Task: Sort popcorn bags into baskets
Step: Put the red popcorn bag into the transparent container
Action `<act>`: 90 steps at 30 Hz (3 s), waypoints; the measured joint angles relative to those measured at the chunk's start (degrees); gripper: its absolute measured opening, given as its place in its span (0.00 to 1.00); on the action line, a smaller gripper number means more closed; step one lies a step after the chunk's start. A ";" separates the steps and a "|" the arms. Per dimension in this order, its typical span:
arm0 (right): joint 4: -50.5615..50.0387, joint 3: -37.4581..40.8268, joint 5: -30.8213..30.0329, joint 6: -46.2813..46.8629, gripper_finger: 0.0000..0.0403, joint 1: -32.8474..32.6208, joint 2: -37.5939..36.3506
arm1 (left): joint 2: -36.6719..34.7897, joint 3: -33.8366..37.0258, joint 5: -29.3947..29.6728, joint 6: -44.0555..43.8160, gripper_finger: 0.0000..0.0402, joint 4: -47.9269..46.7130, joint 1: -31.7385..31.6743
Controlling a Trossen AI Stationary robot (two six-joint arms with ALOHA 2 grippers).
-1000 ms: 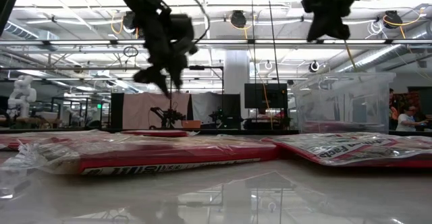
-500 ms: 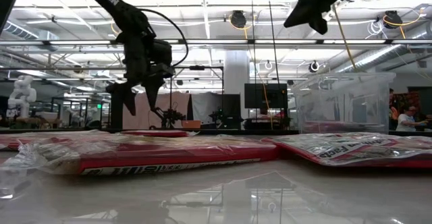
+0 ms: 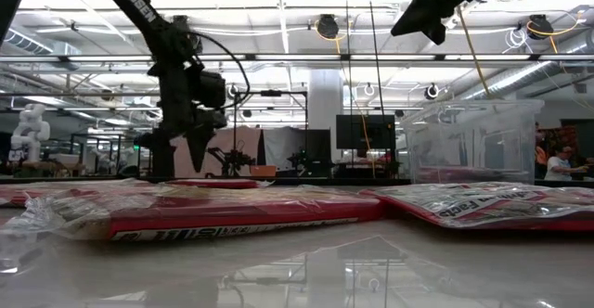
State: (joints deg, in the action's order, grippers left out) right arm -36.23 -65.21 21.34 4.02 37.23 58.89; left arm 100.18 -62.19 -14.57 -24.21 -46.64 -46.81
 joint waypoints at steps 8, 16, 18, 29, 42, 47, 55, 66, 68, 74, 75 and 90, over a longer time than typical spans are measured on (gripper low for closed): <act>0.39 0.00 -0.11 2.22 0.00 -0.02 -0.17 | -0.50 7.47 0.91 1.80 0.60 11.25 0.90; 5.06 -0.02 -0.52 11.00 0.00 -0.08 -0.01 | -0.82 8.39 0.64 20.10 0.17 18.52 2.71; 6.12 -0.02 -0.55 14.65 0.00 -0.17 0.04 | -1.55 8.50 0.69 23.41 0.05 19.31 3.07; 19.74 -0.04 -3.53 28.62 0.00 -6.80 2.93 | -13.43 5.72 0.23 27.10 0.02 22.91 6.30; 13.02 -13.99 -6.29 27.89 0.00 -16.65 18.09 | -23.99 5.75 0.11 28.61 0.01 23.68 17.74; -0.91 -26.25 -6.06 23.41 0.00 -17.70 25.33 | -24.24 5.75 0.07 28.57 0.01 24.51 23.95; -17.43 -38.79 0.28 15.15 0.03 -17.42 35.04 | -23.87 5.75 2.53 27.55 0.01 27.37 30.46; -18.56 -45.08 4.12 4.18 0.35 -17.59 43.96 | -23.68 5.75 5.58 26.50 0.01 27.56 31.58; -18.56 -45.05 4.09 2.55 0.41 -17.67 45.54 | -23.30 5.75 5.93 26.34 0.01 27.60 31.56; -18.11 -45.03 0.19 -3.42 0.49 -18.71 48.49 | -23.34 5.72 6.14 25.49 0.01 28.29 31.56; -18.17 -45.03 -0.38 -4.42 0.49 -18.89 48.92 | -23.34 5.72 6.15 25.51 0.01 28.36 31.56; -17.21 -44.98 0.70 -13.60 0.27 -20.48 54.56 | -23.34 5.72 6.32 26.89 0.01 29.04 31.50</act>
State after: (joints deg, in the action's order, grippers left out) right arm -53.44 -110.19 22.04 -9.59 16.75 113.46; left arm 76.84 -56.47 -8.24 2.68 -17.60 -15.31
